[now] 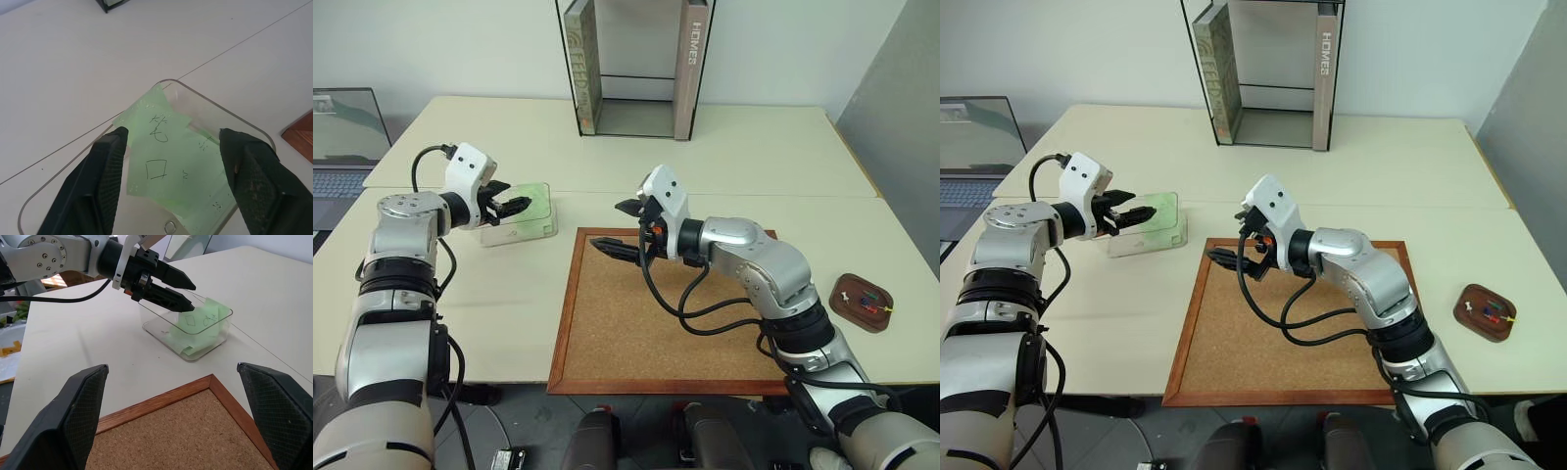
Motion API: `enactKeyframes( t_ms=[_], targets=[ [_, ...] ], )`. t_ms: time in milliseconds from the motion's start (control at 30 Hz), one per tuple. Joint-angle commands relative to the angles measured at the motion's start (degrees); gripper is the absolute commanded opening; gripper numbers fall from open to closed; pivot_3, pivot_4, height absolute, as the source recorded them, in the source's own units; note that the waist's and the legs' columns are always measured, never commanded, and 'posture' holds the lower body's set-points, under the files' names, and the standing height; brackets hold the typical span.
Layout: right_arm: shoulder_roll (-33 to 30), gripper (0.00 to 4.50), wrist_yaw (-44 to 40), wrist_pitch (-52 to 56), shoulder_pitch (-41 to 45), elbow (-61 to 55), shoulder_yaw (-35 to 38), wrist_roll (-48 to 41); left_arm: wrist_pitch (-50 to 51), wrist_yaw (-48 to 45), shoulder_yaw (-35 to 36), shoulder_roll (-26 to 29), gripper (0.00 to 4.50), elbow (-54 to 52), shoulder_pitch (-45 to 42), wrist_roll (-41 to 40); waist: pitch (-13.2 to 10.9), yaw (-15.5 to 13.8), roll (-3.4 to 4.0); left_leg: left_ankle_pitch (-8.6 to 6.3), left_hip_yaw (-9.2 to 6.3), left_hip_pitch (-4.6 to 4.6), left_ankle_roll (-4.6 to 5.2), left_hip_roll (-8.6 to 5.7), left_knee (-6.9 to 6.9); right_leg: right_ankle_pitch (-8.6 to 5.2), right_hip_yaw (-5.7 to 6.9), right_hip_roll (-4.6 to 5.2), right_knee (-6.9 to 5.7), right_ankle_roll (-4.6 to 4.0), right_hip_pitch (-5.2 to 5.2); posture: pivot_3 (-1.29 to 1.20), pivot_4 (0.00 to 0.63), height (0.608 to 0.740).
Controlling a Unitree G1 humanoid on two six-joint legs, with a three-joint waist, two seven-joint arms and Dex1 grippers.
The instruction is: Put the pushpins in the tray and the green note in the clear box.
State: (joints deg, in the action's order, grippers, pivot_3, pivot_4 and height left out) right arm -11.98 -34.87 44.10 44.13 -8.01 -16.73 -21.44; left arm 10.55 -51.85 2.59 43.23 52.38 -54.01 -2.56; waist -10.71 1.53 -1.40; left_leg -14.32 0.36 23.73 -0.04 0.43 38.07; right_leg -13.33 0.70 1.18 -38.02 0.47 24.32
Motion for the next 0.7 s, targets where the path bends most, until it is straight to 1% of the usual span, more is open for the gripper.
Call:
enactKeyframes(
  t_ms=[33, 100, 133, 267, 433, 567, 633, 700],
  targets=[
    [0.6, 4.50, 0.1, -1.0, 0.7, -1.3, 1.9, -0.2, -1.1, -0.4, 0.5, 1.5, 4.00, -2.0, -1.6, 0.0, 0.0, 0.0, 0.00, 0.00, 0.00, 0.00, 0.00, 0.00, 0.00, 0.00, 0.01, 0.00, 0.00, 0.00, 0.00, 0.00, 0.150, 0.740],
    [0.4, 4.50, 0.1, -0.9, 0.5, -1.5, 2.3, -0.3, -0.9, -0.9, 0.7, 1.9, 4.42, -3.7, -1.3, -0.2, 0.0, 0.0, 0.00, 0.00, 0.00, 0.00, 0.00, 0.00, 0.00, 0.00, 0.00, 0.00, -0.01, 0.00, 0.00, 0.00, 0.150, 0.740],
    [0.3, 4.50, 0.1, -0.9, 0.4, -1.6, 2.5, -0.3, -0.6, -1.3, 0.7, 2.1, 4.46, -4.7, -1.1, -0.4, 0.0, 0.0, 0.00, 0.00, -0.01, 0.02, 0.00, 0.00, 0.01, 0.00, 0.01, 0.00, -0.01, -0.01, 0.00, 0.00, 0.150, 0.740],
    [-0.1, 4.50, 0.3, -0.4, -0.1, -2.2, 4.4, -1.1, 1.6, -2.3, 1.3, 2.8, 4.46, -10.9, 0.6, -1.4, 0.0, 0.0, 0.00, 0.00, -0.01, 0.03, 0.00, -0.01, 0.02, 0.01, 0.00, 0.01, 0.00, -0.01, 0.00, 0.00, 0.150, 0.740],
    [-0.8, 4.50, 0.1, 0.2, -1.2, -3.0, 7.9, -2.7, 5.6, -2.4, 2.5, 4.3, 4.46, -22.1, 5.4, -3.2, 0.0, 0.1, 0.00, 0.00, 0.01, 0.03, 0.00, 0.00, 0.01, 0.01, -0.04, 0.03, 0.00, -0.02, 0.01, 0.00, 0.150, 0.740],
    [-3.4, 4.50, -1.9, -1.9, -5.0, -7.1, 12.5, -5.5, 9.6, 1.0, 4.7, 4.9, 4.46, -35.5, 9.7, -4.0, 0.0, 0.1, 0.00, 0.00, -0.03, 0.04, 0.00, 0.04, 0.01, 0.02, -0.03, 0.02, -0.02, -0.04, 0.02, 0.00, 0.150, 0.740],
    [-5.0, 4.50, -2.4, -2.8, -7.8, -9.5, 14.5, -6.5, 12.7, 3.2, 6.0, 3.5, 4.46, -43.7, 11.9, -5.6, 0.0, -0.3, -0.01, 0.00, -0.06, 0.06, -0.01, 0.03, 0.01, 0.03, -0.02, 0.03, 0.00, -0.05, 0.01, 0.00, 0.150, 0.740],
    [-6.9, 4.50, -2.7, -4.0, -12.6, -12.5, 16.7, -7.2, 17.1, 5.7, 6.0, 0.9, 4.46, -52.4, 15.2, -7.4, 0.0, -0.5, -0.01, 0.00, -0.06, 0.08, -0.01, 0.01, 0.02, 0.03, -0.02, 0.08, 0.02, -0.04, -0.01, 0.00, 0.150, 0.740]
  ],
)
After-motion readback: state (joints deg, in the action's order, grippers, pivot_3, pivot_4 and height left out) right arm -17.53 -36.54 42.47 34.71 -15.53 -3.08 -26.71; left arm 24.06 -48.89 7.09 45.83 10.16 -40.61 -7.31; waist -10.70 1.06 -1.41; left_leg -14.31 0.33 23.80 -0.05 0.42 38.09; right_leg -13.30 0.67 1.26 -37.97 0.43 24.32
